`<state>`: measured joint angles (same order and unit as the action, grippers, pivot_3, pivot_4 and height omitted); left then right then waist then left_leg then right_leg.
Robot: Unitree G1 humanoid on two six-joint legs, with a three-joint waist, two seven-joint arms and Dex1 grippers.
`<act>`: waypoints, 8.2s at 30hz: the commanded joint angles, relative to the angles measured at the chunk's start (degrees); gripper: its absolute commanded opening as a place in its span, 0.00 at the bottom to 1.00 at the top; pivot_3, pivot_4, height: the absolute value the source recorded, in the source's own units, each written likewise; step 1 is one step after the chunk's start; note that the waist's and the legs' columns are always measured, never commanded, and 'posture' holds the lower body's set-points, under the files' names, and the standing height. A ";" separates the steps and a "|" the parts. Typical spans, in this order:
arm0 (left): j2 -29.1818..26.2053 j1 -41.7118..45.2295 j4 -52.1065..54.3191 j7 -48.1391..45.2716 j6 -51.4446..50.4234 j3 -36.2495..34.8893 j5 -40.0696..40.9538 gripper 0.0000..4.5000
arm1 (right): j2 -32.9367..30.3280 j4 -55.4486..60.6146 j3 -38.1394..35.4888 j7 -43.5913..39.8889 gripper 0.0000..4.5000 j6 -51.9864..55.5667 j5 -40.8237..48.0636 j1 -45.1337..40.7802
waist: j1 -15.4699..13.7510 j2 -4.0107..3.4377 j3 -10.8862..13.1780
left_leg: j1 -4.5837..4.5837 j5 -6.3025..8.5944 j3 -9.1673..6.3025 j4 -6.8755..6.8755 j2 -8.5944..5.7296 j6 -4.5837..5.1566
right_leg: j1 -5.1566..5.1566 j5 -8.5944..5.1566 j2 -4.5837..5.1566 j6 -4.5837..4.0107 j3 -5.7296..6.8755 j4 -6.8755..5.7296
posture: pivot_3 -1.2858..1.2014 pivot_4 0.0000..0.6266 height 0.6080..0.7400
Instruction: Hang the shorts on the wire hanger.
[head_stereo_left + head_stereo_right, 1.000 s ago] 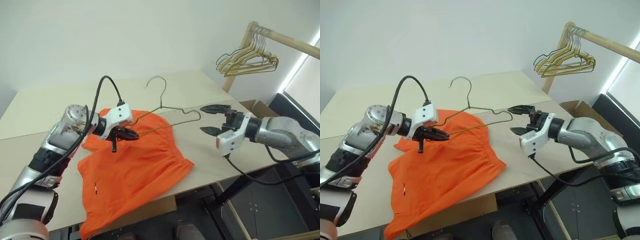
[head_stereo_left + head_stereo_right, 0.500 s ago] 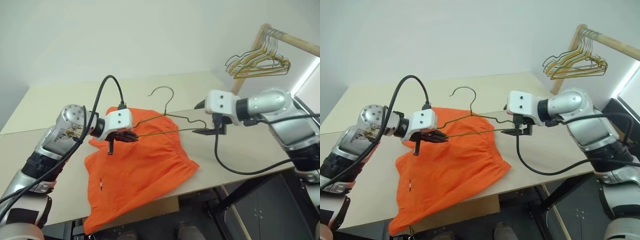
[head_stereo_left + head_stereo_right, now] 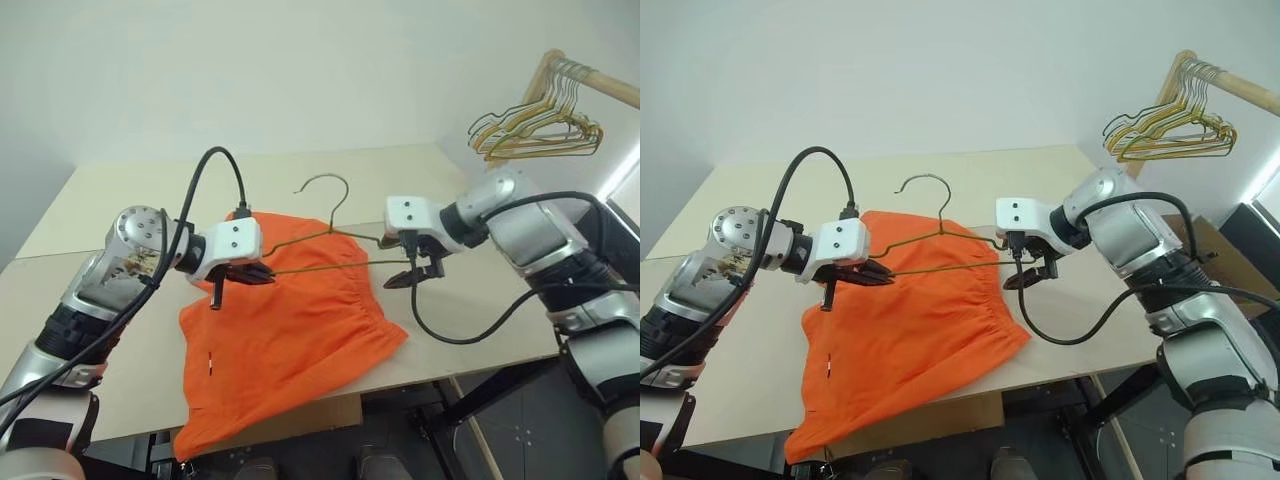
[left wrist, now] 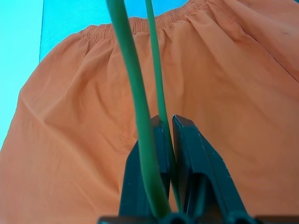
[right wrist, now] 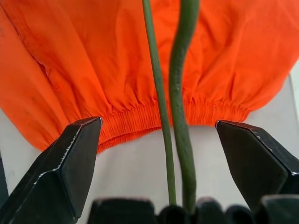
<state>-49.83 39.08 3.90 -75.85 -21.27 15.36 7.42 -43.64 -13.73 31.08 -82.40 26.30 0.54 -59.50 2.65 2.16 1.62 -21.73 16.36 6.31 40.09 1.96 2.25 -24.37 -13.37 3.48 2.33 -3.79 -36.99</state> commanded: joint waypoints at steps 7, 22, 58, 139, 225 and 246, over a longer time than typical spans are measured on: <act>-0.41 -0.36 2.75 -1.09 1.76 -2.30 1.44 0.00 | 2.07 -2.33 -1.53 -4.97 0.33 -2.48 -1.61 -2.32 | -0.18 0.00 0.00 | -0.03 0.00 0.00 0.03 0.00 0.00 | 0.00 0.00 0.00 0.00 0.04 0.00 | 0.52 0.00 1.00; 2.14 0.60 -2.36 -5.27 7.50 -3.56 4.49 0.44 | -4.78 11.11 -6.58 -6.44 0.00 3.11 2.32 6.72 | -0.54 -0.01 0.00 | -0.17 0.01 -0.03 0.15 0.00 -0.01 | 0.00 0.00 0.02 0.00 0.16 0.03 | 0.51 0.00 1.00; 4.73 -12.32 11.24 0.20 -4.22 -17.09 26.01 1.00 | -15.10 13.22 -28.62 14.02 0.00 60.96 37.47 42.37 | -0.34 0.02 -0.04 | 0.05 0.12 -0.58 0.25 -0.03 0.07 | 0.32 0.02 -0.03 0.05 0.09 0.17 | 0.52 0.00 1.00; -1.17 -21.22 19.02 4.57 -4.10 -21.49 28.11 1.00 | -2.66 -8.74 -8.15 -0.11 0.00 53.91 34.85 24.74 | -7.20 0.01 -0.04 | -0.39 0.14 -0.71 0.26 -0.02 0.08 | 0.11 0.07 -0.04 -0.01 0.44 0.33 | 0.58 0.00 1.00; 8.06 24.54 -46.49 -16.36 45.78 7.01 -6.00 1.00 | -4.91 33.75 -4.91 23.82 0.00 25.53 5.07 18.12 | -1.89 0.02 -0.10 | -0.71 0.00 -1.00 0.34 0.03 -0.16 | 0.08 0.02 -0.03 -0.22 1.21 0.27 | 0.51 0.00 1.00; 11.09 23.88 -48.87 -16.64 49.43 5.53 -9.96 0.00 | -2.86 34.50 -4.74 23.86 0.00 37.14 7.43 11.39 | -1.54 0.02 -0.09 | -0.78 0.00 -1.04 0.36 0.06 -0.15 | -0.01 0.02 -0.01 -0.22 1.21 0.20 | 0.51 0.00 1.00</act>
<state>-38.95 62.37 -45.94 -91.12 27.29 20.85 -2.74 -46.54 20.39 28.89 -58.70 62.44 7.19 -45.39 1.11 2.18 1.53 -22.53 16.37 5.26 40.48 2.02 2.10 -24.38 -13.35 3.47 2.11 -2.56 -36.79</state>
